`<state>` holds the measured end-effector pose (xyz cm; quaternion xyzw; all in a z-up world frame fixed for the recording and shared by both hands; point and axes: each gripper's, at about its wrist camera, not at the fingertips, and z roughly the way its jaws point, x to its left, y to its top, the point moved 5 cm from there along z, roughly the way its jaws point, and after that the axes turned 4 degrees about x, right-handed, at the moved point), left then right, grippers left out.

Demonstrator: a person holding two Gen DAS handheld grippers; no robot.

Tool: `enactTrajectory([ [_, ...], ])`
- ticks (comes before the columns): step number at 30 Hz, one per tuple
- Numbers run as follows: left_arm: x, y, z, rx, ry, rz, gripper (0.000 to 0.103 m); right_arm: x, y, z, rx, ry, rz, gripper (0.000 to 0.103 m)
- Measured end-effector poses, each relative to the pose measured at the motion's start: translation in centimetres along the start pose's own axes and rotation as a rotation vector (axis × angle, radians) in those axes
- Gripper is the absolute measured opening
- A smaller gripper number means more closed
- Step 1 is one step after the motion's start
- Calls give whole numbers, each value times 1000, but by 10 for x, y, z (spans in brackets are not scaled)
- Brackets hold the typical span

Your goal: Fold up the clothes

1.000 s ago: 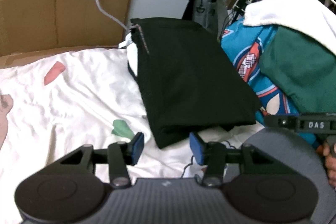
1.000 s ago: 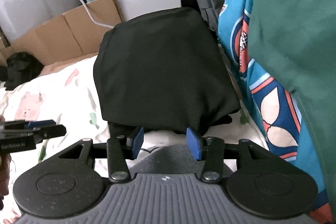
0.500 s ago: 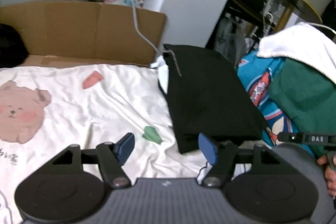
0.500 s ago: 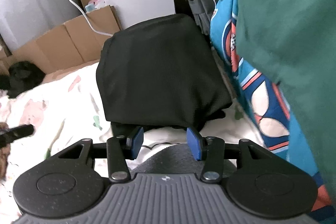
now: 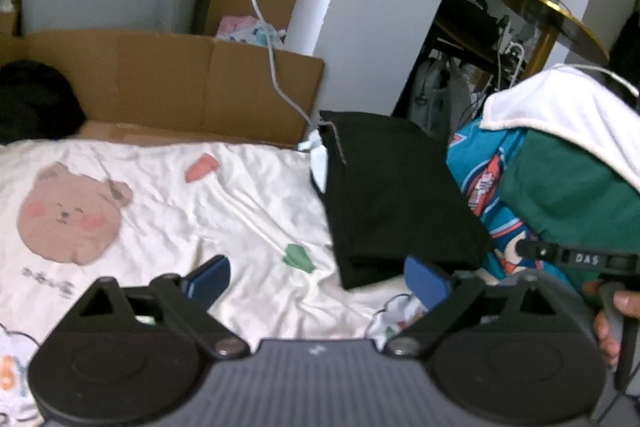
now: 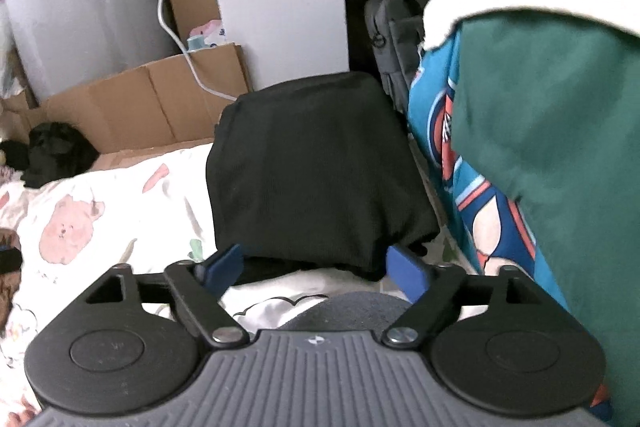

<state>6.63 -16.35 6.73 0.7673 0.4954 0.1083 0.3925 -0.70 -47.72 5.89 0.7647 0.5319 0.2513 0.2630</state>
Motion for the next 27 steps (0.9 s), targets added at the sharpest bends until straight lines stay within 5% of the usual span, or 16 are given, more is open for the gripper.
enactTrajectory([
  [5,-2,-2,-21,-16,23,-10,98,7,0,-4,-30,-8,-37,99],
  [14,-27,-11,-64,-43,81,122,102,6,-1,-11,-64,26,-22,100],
  [27,-13,-25,-117,-85,222,17,103,21,0,-21,-99,150,-63,100],
])
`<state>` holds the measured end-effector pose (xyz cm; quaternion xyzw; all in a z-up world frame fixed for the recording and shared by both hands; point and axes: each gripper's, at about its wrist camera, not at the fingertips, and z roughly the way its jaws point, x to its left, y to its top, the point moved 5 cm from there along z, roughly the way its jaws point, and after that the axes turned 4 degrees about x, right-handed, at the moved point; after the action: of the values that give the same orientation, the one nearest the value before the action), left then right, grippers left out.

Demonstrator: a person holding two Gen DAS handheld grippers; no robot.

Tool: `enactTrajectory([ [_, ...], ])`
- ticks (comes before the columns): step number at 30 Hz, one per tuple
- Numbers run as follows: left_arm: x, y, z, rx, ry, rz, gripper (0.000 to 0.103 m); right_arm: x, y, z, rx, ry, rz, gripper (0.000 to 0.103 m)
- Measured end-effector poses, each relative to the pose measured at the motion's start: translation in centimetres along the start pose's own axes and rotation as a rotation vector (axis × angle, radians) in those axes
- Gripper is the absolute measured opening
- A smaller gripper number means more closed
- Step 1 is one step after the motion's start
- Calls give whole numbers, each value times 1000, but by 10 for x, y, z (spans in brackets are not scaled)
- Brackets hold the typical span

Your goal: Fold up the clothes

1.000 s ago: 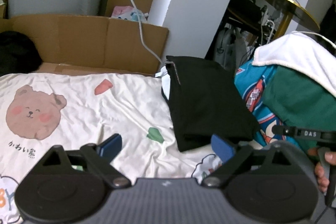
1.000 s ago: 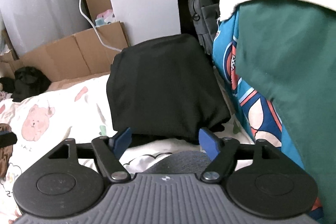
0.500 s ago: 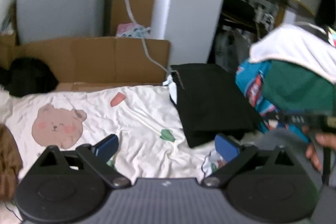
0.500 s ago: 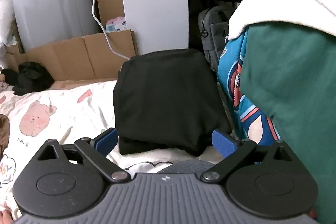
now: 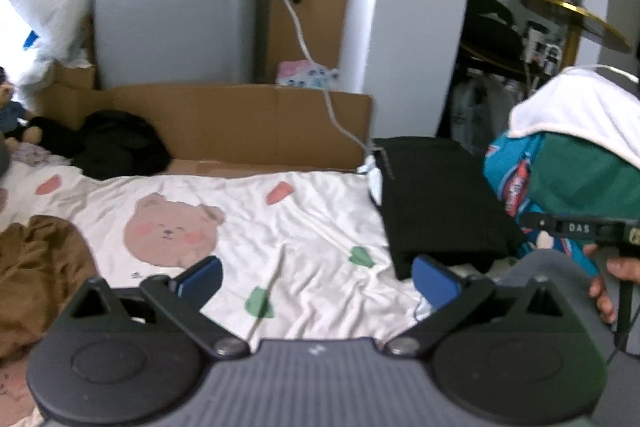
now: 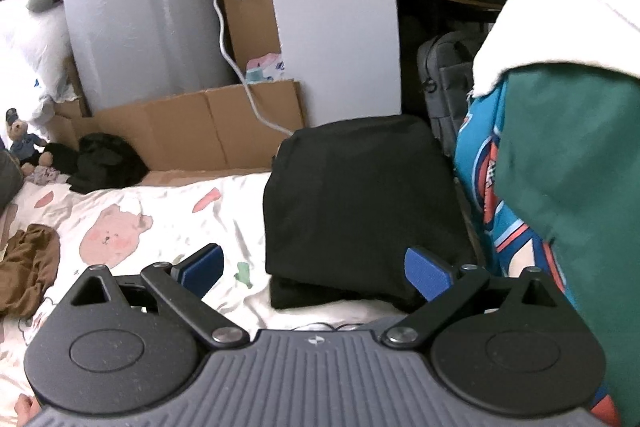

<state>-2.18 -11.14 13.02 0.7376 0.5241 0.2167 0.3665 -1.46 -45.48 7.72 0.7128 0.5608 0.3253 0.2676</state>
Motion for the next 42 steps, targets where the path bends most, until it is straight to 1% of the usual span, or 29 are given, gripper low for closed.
enactTrajectory([
  [4,2,-1,-9,-13,30,-7,103,8,-1,-2,-11,20,-24,100],
  [7,5,-4,-14,-10,51,-23,103,17,-4,-7,-29,57,-49,100],
  [13,10,-6,-16,-6,71,-38,103,32,-5,-10,-39,61,-102,100],
  [20,22,-12,-21,-3,87,-97,103,44,-9,-7,-13,90,-89,100],
  [22,26,-16,-21,-5,108,-117,103,49,-10,-8,-20,101,-96,100],
  [24,27,-18,-21,-4,125,-116,103,53,-11,-9,-25,110,-103,100],
  [27,26,-22,-21,5,132,-103,103,62,-13,-11,-42,107,-157,100],
  [30,28,-26,-22,16,123,-130,103,67,-14,-13,-51,108,-191,100],
  [32,31,-29,-26,12,138,-155,103,68,-15,-13,-54,108,-202,100],
  [37,35,-30,-32,-4,145,-169,103,69,-14,-13,-55,111,-194,100],
  [40,37,-31,-30,2,164,-169,103,67,-13,-15,-62,125,-175,100],
  [42,40,-33,-28,6,165,-188,103,67,-13,-15,-66,132,-169,100],
])
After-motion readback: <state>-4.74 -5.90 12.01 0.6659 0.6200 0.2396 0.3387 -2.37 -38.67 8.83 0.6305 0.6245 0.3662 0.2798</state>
